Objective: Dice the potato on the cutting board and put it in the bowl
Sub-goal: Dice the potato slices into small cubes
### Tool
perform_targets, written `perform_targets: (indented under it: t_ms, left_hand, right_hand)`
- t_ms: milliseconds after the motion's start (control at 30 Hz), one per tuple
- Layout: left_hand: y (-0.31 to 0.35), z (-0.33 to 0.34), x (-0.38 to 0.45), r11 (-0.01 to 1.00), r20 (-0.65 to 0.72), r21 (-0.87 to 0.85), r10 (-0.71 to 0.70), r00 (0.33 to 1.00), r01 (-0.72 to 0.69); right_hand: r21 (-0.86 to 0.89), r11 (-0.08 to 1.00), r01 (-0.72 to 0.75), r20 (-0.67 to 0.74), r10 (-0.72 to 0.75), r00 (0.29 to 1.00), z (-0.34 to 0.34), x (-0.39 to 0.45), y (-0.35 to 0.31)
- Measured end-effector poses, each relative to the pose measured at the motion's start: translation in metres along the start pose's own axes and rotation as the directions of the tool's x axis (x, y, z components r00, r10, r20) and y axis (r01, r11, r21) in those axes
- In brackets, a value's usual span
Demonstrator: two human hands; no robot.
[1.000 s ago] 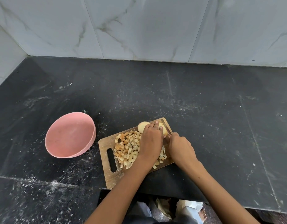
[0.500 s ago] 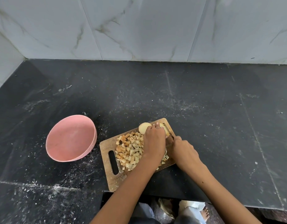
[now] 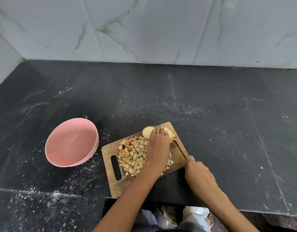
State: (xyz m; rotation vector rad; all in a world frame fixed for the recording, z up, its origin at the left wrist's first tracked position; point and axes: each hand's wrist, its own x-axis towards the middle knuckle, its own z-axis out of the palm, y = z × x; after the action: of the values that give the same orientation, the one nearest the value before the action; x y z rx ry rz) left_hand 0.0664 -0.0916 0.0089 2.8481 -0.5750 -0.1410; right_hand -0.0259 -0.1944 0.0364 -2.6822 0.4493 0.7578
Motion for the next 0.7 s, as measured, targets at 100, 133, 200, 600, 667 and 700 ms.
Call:
perform_targets:
  t_ms: [100,133,200,600,667,700]
  left_hand:
    - [-0.003,0.004,-0.004,0.999,-0.067,0.016,0.039,0.997,-0.038]
    - [-0.005,0.004,-0.005,0.999,-0.088,0.019,0.051,0.995,-0.050]
    - [-0.007,0.006,-0.007,0.998,-0.136,0.011,0.061,0.989,-0.060]
    - [-0.015,0.012,-0.006,0.991,-0.202,-0.127,0.018,0.979,-0.044]
    - [-0.016,0.012,-0.005,0.988,-0.204,-0.143,0.021,0.979,-0.051]
    - [-0.016,0.012,-0.005,0.986,-0.218,-0.154,0.021,0.976,-0.056]
  right_hand:
    - [0.056,0.998,0.032,-0.056,-0.029,0.998,-0.007,-0.007,0.004]
    - [0.090,0.995,0.044,-0.093,-0.035,0.995,-0.011,-0.009,0.003]
    - [0.154,0.985,0.075,-0.168,-0.049,0.985,-0.019,-0.006,-0.002]
    - [0.116,0.993,0.029,-0.167,-0.009,0.986,-0.019,0.039,-0.036]
    - [0.083,0.997,0.008,-0.157,0.005,0.988,-0.019,0.042,-0.040]
    - [0.064,0.998,-0.002,-0.154,0.012,0.988,-0.019,0.042,-0.042]
